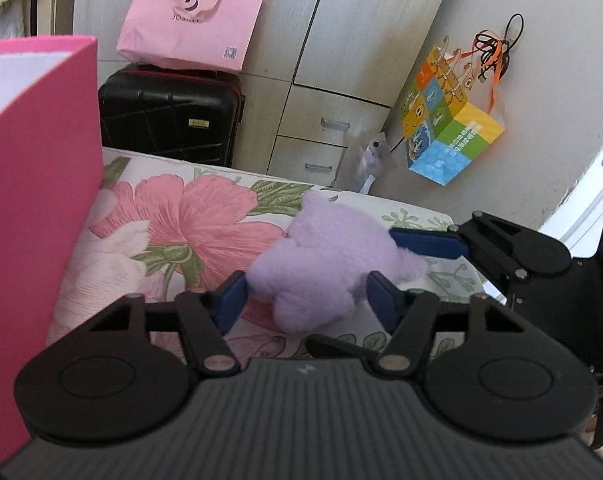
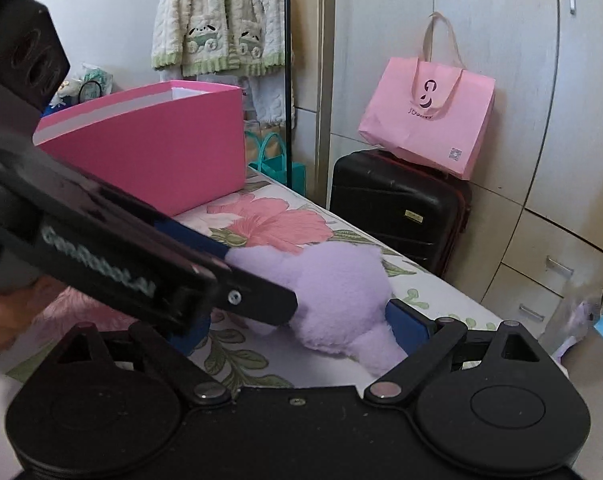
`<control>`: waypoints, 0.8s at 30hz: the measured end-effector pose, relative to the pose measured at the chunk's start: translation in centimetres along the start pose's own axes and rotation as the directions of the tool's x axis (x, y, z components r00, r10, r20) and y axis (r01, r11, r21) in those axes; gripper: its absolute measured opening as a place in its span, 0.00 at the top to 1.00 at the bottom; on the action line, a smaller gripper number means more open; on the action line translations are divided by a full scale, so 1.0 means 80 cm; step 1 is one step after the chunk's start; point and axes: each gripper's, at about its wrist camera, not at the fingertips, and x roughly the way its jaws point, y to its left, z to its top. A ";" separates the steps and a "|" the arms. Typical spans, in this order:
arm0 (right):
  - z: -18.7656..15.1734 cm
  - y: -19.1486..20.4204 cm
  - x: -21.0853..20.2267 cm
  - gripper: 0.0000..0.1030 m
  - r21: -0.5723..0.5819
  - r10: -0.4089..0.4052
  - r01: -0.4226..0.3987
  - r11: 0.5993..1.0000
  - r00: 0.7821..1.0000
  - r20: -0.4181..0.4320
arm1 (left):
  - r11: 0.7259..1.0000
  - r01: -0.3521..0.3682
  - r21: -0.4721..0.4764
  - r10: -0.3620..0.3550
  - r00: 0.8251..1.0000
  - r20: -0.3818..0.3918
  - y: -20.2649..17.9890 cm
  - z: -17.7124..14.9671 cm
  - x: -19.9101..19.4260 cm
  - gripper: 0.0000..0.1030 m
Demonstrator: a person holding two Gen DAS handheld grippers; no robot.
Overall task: Organize soft objects
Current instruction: 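Grasp the lilac plush bear with both grippers together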
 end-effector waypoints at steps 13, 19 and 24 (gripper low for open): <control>-0.001 0.002 0.025 0.09 0.091 -0.047 0.053 0.994 0.997 -0.065 | 1.000 0.006 -0.008 -0.006 1.000 -0.009 0.004 -0.001 0.007 0.56; -0.005 0.010 0.015 0.10 0.141 -0.082 0.088 0.986 0.995 -0.049 | 0.999 0.047 0.018 -0.047 0.999 -0.020 -0.005 -0.004 -0.001 0.58; -0.009 0.020 0.001 0.10 0.186 -0.113 0.120 0.975 0.992 -0.051 | 0.996 0.071 0.052 -0.070 0.997 -0.026 -0.014 -0.010 -0.015 0.58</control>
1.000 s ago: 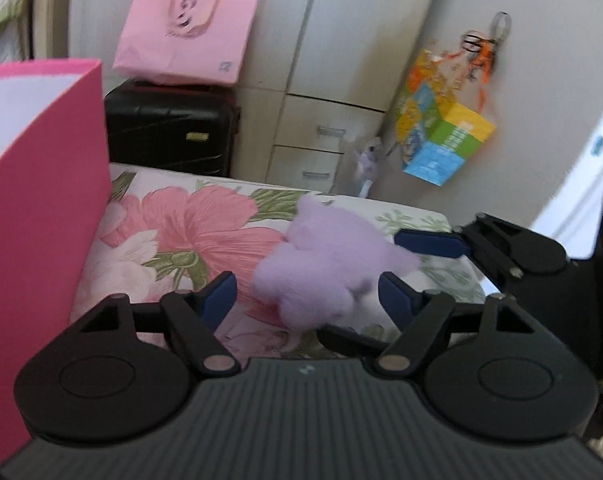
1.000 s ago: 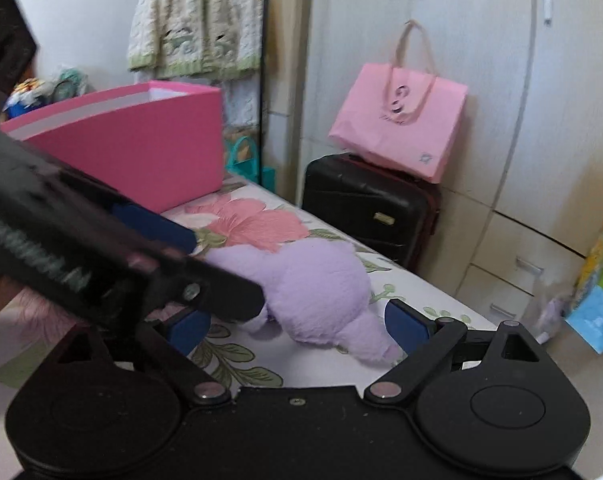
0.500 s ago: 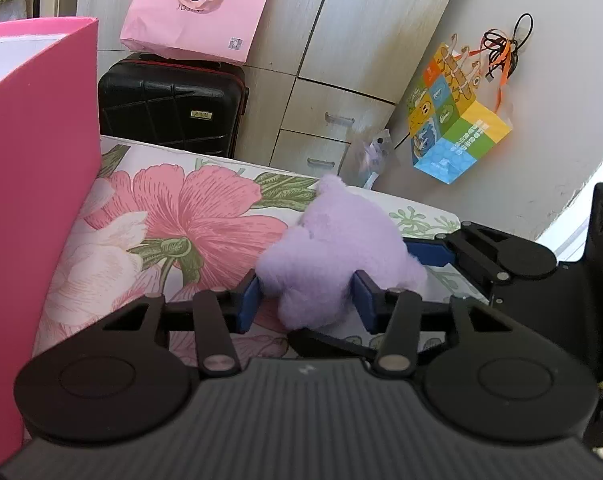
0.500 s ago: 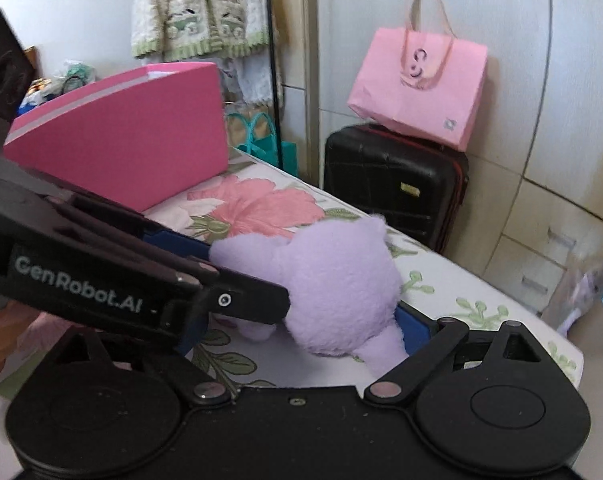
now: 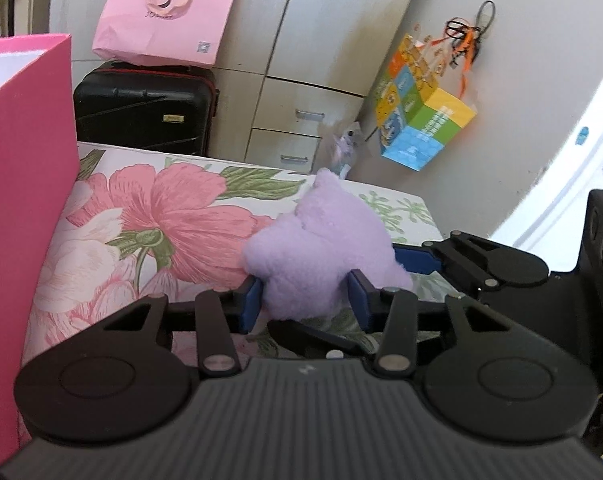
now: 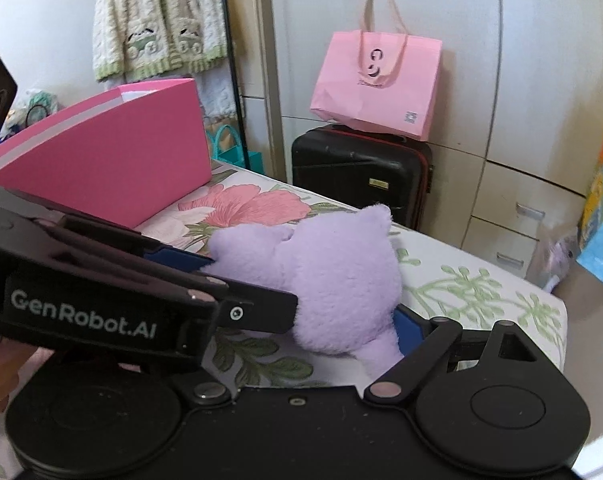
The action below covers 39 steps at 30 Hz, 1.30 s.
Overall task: Organize soft objects
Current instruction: 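Grasp the lilac plush bear with both grippers together, then lift the plush bear with both grippers and carry it over the box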
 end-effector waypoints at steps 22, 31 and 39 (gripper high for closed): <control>-0.069 0.121 -0.122 0.11 0.126 -0.149 0.140 0.982 0.987 0.066 | 0.979 0.105 0.173 -0.100 0.994 -0.038 -0.026 -0.086 -0.136 0.58; -0.101 0.187 -0.159 0.11 0.196 -0.198 0.178 0.964 0.976 0.086 | 0.965 0.165 0.205 -0.156 0.986 -0.063 -0.010 -0.130 -0.195 0.58; -0.110 0.266 -0.178 0.11 0.197 -0.211 0.193 0.961 0.974 0.077 | 0.966 0.197 0.167 -0.187 0.980 -0.074 0.028 -0.162 -0.255 0.58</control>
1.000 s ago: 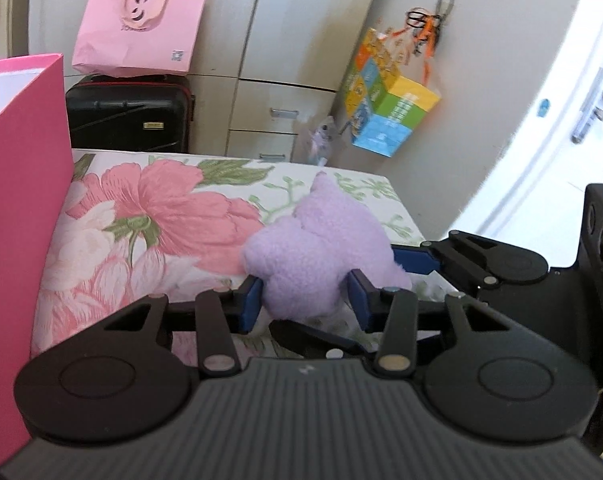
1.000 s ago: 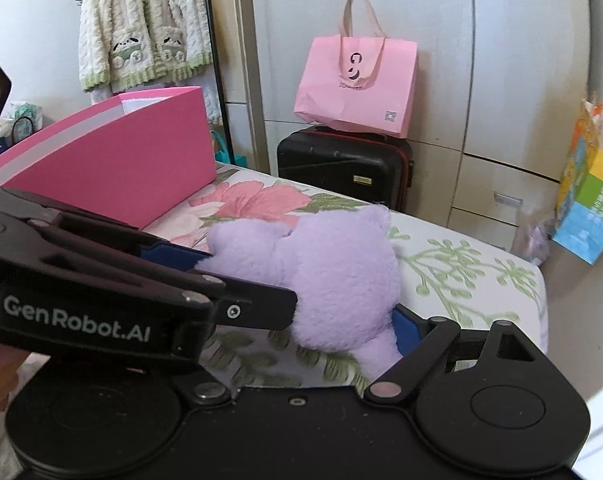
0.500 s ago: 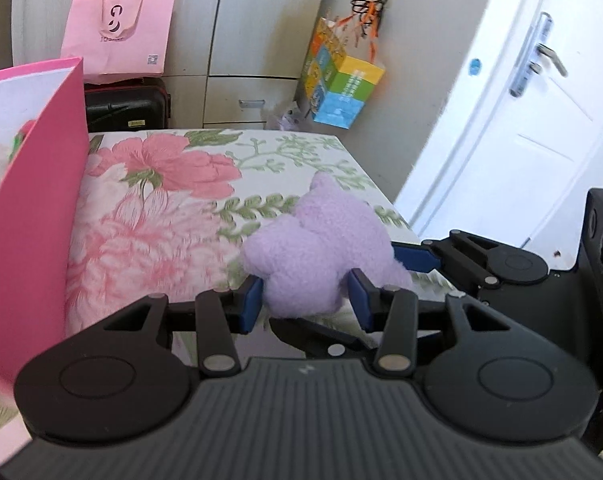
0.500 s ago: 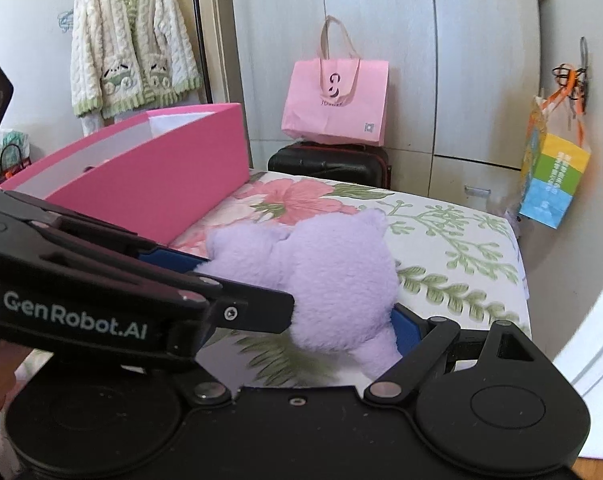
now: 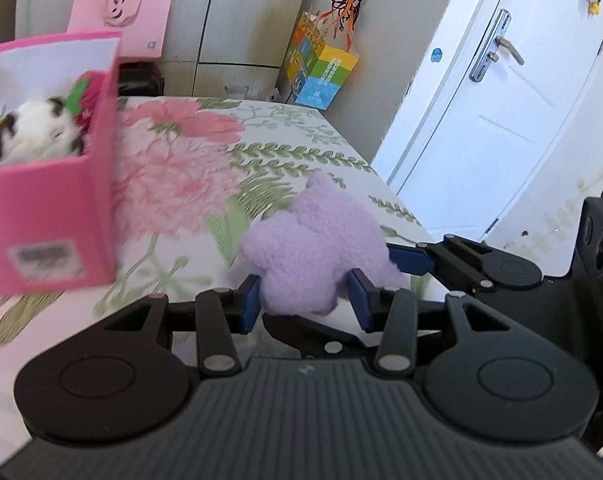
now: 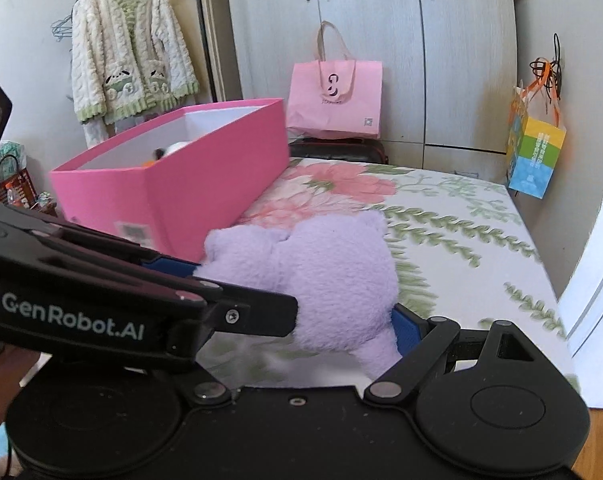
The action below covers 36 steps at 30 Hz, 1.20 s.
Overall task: Organize soft objects
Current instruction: 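Lift the plush bear with both grippers and carry it over the box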
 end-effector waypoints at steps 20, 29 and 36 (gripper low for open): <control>0.141 0.139 0.022 0.10 -0.211 0.165 -0.130 0.969 0.974 0.158 | 0.987 -0.161 -0.027 0.161 0.941 0.299 0.095 0.078 -0.147 0.57; 0.190 0.145 0.093 0.11 -0.242 0.323 -0.287 0.927 0.938 0.124 | 0.982 -0.127 -0.139 0.165 0.937 0.307 0.160 0.118 -0.125 0.56; 0.207 0.161 0.134 0.15 -0.268 0.290 -0.266 0.926 0.955 0.054 | 0.963 -0.140 -0.231 0.202 0.941 0.271 0.199 0.131 -0.105 0.56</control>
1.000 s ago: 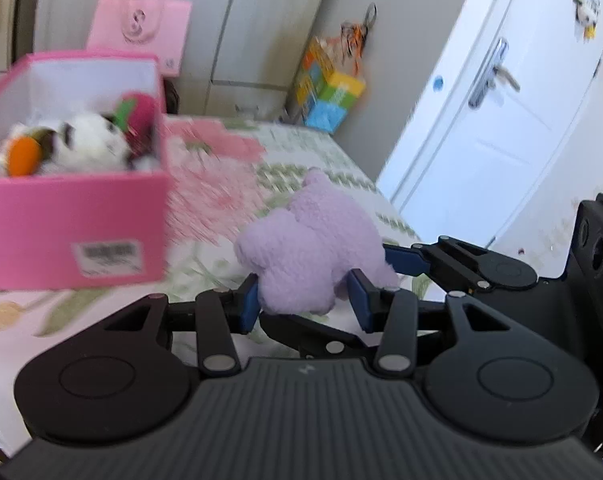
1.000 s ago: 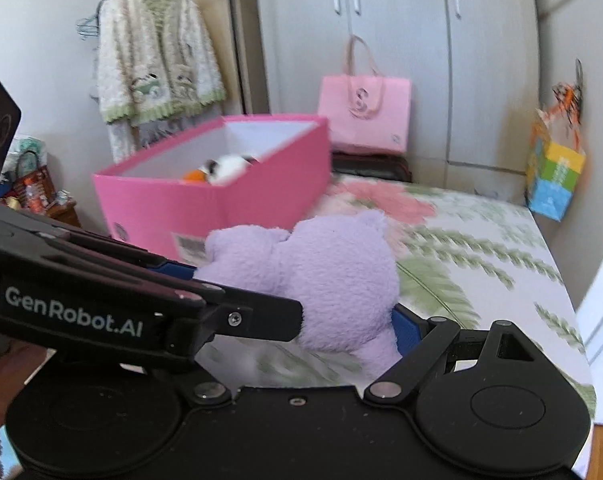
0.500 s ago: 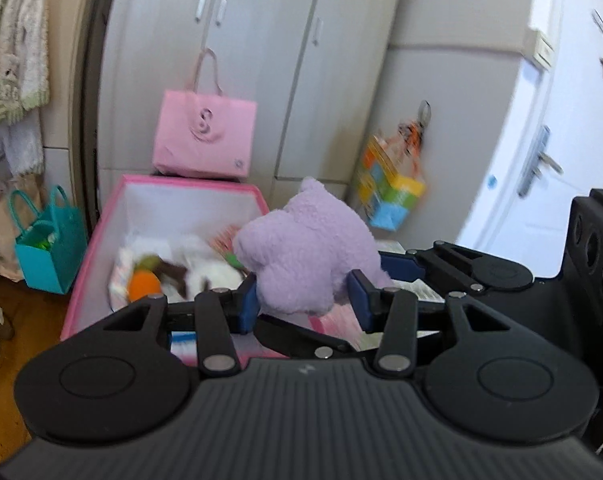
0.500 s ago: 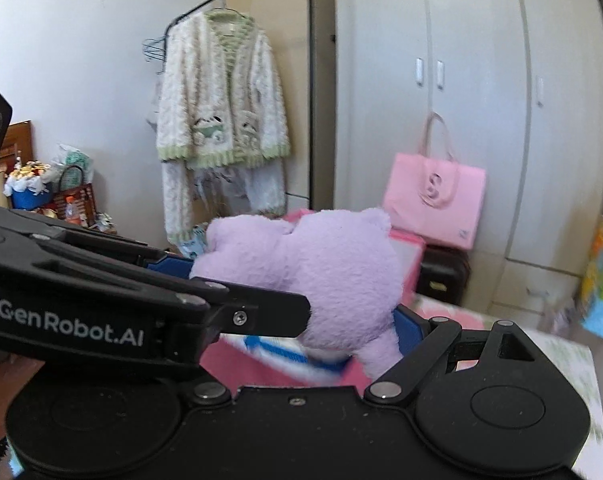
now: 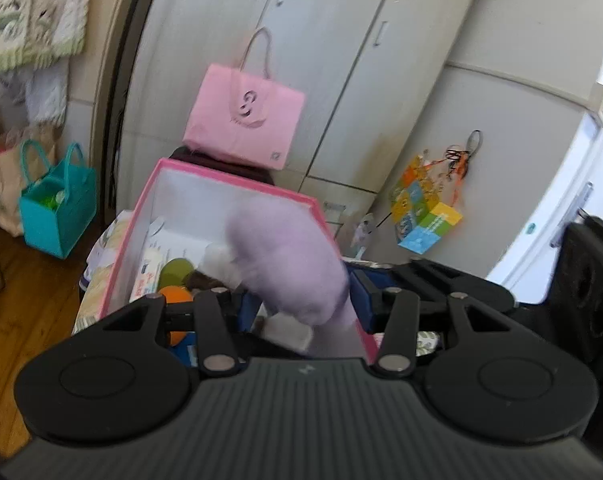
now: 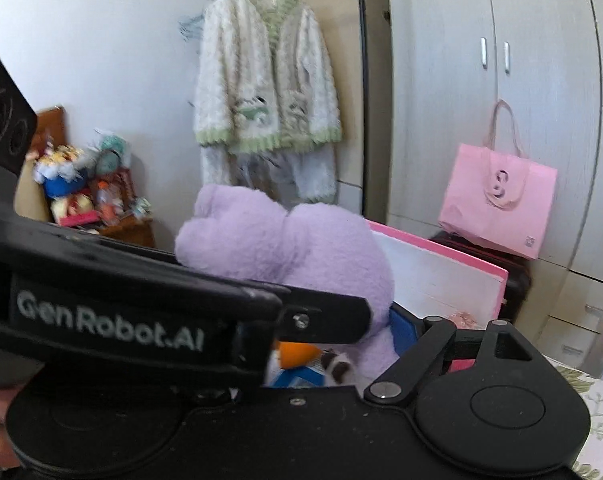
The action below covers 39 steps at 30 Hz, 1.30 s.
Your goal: Organize soft objects
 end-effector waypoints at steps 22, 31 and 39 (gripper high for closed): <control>-0.056 -0.043 -0.097 0.12 0.171 -0.107 0.093 0.981 0.992 0.072 | 0.973 -0.219 0.079 0.204 0.965 0.165 -0.025 -0.022 -0.064 0.48; -0.093 -0.045 -0.152 0.12 0.234 -0.228 0.209 0.950 0.972 0.057 | 0.954 -0.273 0.124 0.244 0.947 0.210 -0.060 -0.067 -0.100 0.40; -0.114 -0.034 -0.221 0.09 0.272 -0.351 0.312 0.910 0.930 0.107 | 0.938 -0.284 0.196 0.236 0.943 0.235 -0.104 -0.107 -0.118 0.34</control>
